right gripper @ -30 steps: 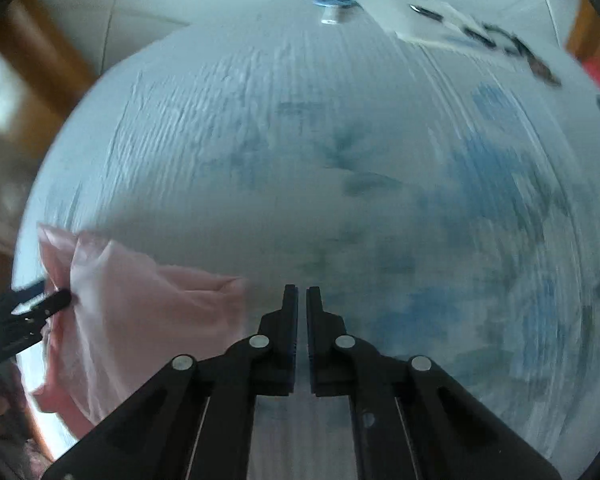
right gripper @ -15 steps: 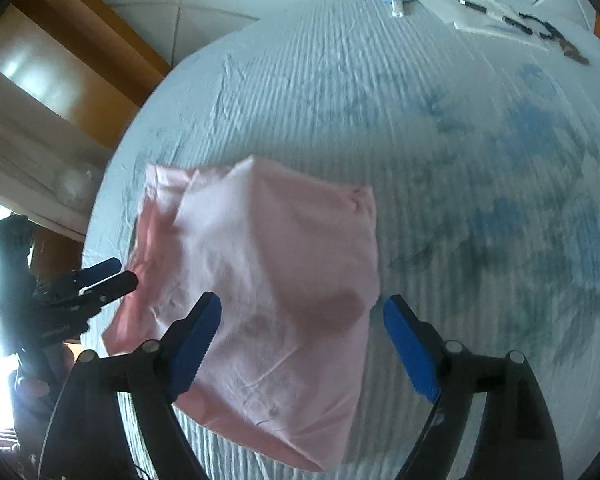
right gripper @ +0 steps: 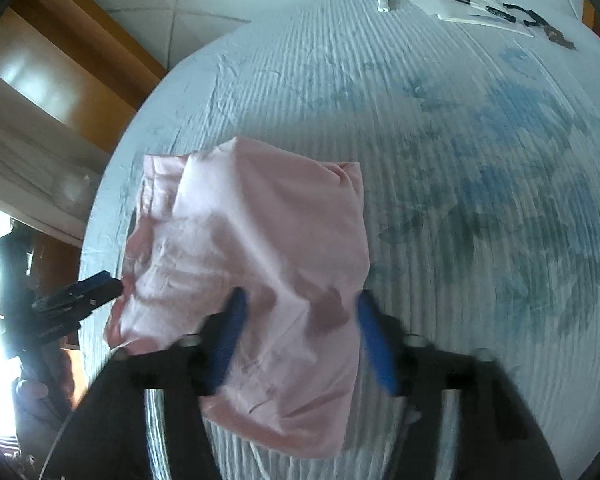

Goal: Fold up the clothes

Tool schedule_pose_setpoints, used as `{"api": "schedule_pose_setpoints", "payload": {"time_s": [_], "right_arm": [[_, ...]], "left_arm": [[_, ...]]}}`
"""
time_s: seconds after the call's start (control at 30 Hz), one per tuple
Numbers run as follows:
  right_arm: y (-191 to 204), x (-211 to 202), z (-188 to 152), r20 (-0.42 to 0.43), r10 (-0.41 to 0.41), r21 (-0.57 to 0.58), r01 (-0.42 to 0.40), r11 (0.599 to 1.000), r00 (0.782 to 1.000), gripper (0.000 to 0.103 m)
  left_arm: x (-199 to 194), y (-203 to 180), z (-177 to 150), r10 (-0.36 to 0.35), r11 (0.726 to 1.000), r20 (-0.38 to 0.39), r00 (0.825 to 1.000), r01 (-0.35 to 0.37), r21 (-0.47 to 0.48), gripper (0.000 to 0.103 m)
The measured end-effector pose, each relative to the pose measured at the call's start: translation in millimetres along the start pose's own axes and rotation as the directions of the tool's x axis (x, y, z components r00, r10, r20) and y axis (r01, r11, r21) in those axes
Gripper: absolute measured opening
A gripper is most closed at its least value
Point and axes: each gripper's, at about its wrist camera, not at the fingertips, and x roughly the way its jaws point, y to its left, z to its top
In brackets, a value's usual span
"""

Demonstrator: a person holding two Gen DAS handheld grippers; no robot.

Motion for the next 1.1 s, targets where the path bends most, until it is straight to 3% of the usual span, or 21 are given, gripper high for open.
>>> {"api": "schedule_pose_setpoints", "payload": {"time_s": [0.23,0.37,0.5,0.6,0.63,0.73,0.83,0.9,0.97,1.1], "right_arm": [[0,0,3,0.027,0.027,0.002,-0.027,1.0,0.999,0.062],[-3,11,11,0.024,0.034,0.009,-0.035,0.999,0.999,0.062],[-4,24,17,0.006,0.028,-0.006,-0.028,1.0,1.0,0.062],[-2,33,21,0.004,0.01,-0.019,-0.01,1.0,1.0,0.066],[-2,35,22,0.007,0.004,-0.024,-0.004,1.0,1.0,0.067],[-1,39,24,0.013,-0.009,-0.041,0.009,0.999,1.0,0.068],[2,42,23,0.008,-0.024,-0.081,0.024,0.996,1.0,0.068],[4,42,23,0.0,-0.035,-0.105,0.034,0.994,0.999,0.061],[5,43,24,-0.011,-0.038,-0.118,0.037,0.992,0.999,0.054],[2,42,28,0.005,-0.032,-0.115,0.033,0.993,0.999,0.053]], "left_arm": [[10,-15,-12,0.045,0.999,-0.05,0.998,-0.045,0.003,0.077],[8,-26,-20,0.115,0.993,-0.04,0.993,-0.114,0.035,0.077],[12,-34,-25,0.161,0.984,-0.005,0.987,-0.16,0.078,0.089],[15,-38,-23,0.159,0.983,0.006,0.987,-0.159,0.097,0.09],[12,-36,-24,0.151,0.984,0.007,0.989,-0.151,0.097,0.087],[7,-41,-28,0.126,0.985,0.007,0.992,-0.126,0.113,0.066],[11,-51,-24,0.127,0.984,0.006,0.992,-0.126,0.128,0.06],[10,-50,-24,0.093,0.989,-0.009,0.996,-0.091,0.113,0.051],[10,-52,-24,0.082,0.99,-0.016,0.997,-0.08,0.113,0.048],[13,-57,-22,0.108,0.985,-0.015,0.994,-0.105,0.134,0.048]]}}
